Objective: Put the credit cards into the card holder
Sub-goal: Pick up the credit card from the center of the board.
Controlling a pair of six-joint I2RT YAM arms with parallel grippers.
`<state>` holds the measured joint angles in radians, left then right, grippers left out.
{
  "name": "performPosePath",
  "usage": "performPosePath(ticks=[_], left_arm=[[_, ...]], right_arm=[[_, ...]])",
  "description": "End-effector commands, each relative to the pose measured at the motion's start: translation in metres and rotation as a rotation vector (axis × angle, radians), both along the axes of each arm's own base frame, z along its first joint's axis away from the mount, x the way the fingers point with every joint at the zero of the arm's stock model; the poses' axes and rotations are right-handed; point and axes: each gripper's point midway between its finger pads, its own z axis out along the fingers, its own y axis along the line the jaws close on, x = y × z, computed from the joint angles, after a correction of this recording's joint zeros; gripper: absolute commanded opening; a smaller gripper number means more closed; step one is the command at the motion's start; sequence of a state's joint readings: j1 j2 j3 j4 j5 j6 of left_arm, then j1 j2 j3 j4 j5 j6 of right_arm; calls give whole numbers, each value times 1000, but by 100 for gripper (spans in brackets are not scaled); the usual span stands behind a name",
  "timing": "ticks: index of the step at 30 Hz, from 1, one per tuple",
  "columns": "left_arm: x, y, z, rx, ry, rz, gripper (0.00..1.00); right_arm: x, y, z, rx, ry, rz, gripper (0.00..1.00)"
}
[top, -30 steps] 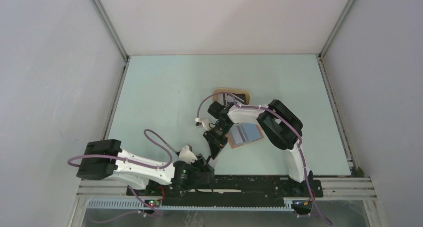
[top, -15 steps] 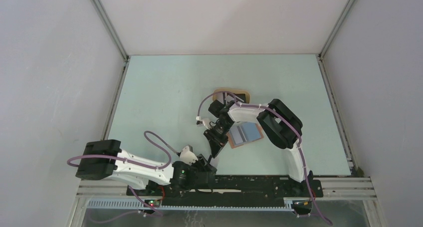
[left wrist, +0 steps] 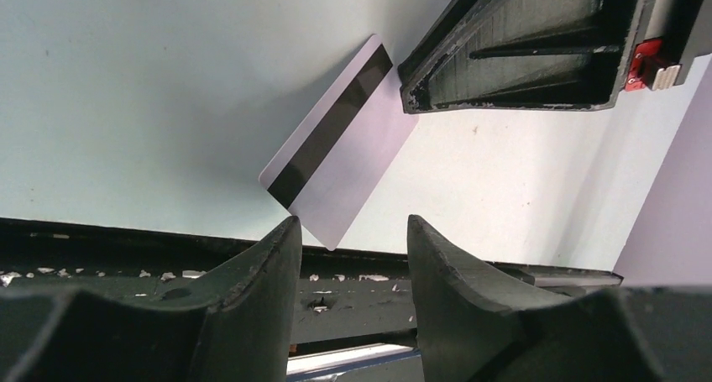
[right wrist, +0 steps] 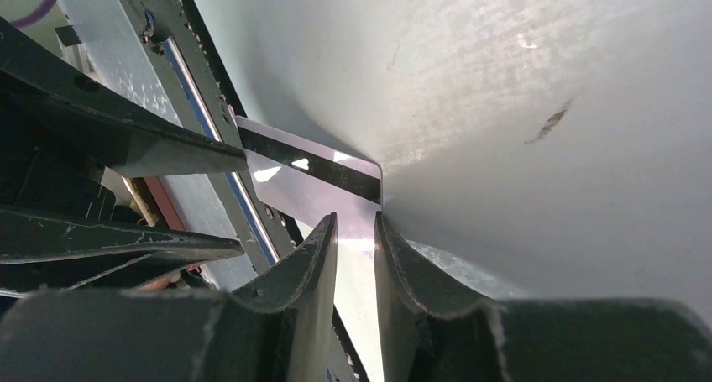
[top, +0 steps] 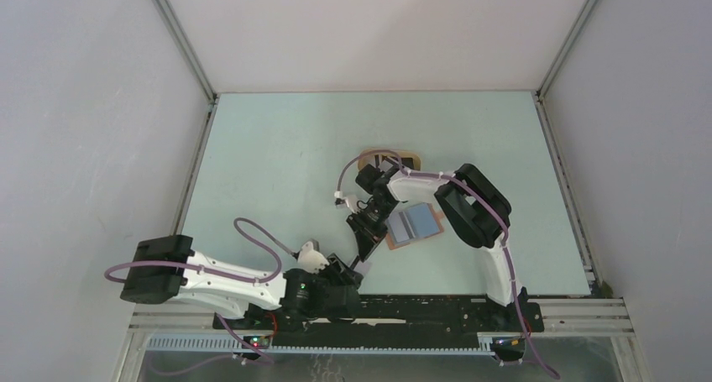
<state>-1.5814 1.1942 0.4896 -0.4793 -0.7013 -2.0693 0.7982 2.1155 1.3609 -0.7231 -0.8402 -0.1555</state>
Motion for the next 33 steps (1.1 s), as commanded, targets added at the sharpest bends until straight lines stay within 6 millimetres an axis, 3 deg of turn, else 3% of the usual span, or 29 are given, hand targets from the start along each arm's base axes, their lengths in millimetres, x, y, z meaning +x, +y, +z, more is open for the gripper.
performPosePath(ticks=[1,19,33], left_arm=[[49,-13,55,-576,16,528,53],[63,-12,80,-680,-92,553,52],[55,-9,51,-592,-4,543,50]], right_arm=[[-16,-4,-13,-35,42,42,31],[1,-7,0,19,72,-21,32],[8,-9,3,34,80,-43,31]])
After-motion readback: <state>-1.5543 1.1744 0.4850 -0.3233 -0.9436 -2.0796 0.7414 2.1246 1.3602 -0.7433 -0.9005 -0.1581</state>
